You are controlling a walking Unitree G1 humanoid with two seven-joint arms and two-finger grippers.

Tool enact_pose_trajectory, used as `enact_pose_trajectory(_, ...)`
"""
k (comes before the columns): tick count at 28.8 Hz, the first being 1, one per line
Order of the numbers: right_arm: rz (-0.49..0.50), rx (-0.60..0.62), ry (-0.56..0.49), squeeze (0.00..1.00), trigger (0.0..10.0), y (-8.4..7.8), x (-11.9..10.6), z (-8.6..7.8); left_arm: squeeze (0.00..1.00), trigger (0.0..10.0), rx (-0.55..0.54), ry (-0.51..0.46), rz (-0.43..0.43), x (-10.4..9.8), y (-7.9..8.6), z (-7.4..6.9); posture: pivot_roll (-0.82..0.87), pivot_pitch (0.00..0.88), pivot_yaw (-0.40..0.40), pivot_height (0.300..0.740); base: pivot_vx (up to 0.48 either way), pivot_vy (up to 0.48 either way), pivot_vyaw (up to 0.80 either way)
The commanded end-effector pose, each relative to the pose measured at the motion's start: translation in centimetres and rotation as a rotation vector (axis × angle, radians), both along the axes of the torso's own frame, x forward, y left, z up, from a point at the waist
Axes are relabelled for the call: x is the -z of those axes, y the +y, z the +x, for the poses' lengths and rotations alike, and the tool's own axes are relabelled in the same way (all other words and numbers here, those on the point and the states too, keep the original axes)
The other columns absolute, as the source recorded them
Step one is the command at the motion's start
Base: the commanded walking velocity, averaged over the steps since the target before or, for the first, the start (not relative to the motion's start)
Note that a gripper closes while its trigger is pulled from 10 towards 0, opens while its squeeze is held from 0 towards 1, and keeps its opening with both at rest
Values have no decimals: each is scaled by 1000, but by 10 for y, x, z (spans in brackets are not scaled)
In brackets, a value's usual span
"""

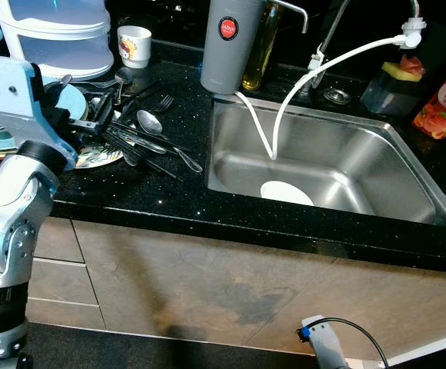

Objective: Kitchen organization

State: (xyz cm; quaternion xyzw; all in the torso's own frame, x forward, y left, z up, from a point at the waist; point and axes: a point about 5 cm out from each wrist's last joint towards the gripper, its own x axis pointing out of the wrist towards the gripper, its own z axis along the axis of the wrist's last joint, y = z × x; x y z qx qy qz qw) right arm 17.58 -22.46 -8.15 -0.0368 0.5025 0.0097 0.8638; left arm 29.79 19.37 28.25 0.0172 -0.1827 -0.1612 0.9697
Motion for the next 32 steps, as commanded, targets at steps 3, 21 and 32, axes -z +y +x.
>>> enact_pose_trajectory(3,109,120,-232,0,10000,-62,-46,38,0,10000,158,15,20,5,-31,-6,159,13,-134,740,0,0,0)
enact_pose_trajectory(21,931,-587,-331,0,10000,-69,-134,61,0,10000,207,52,29,15,-45,-5,142,0,-128,740,0,0,0)
enact_pose_trajectory(32,1063,-670,-718,0,10000,-37,-188,107,0,10000,180,76,25,23,-44,-3,144,8,-120,740,0,0,0)
